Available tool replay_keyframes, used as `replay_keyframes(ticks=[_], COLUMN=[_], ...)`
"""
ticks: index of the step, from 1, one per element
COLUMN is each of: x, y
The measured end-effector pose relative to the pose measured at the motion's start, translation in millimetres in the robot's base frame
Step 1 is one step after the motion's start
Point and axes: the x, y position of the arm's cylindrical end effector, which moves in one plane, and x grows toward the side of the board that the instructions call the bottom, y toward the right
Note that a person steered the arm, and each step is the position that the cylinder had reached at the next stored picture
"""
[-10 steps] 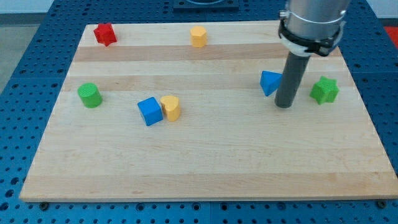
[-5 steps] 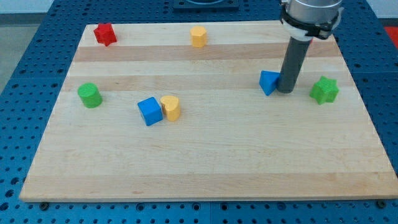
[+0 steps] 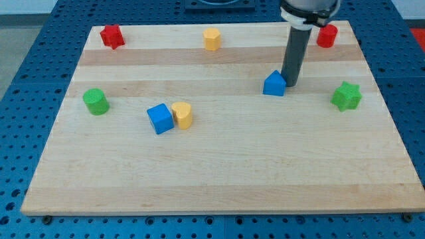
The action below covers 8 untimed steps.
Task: Place the blue triangle below the yellow heart
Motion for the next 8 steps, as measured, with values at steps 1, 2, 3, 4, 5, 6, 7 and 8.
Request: replay_keyframes(ticks=[1,2,3,4,5,6,7,8], x=[0,0,0,0,0,1,9,17], y=[-13,-28,-42,-51,-65,-78,-92,-100])
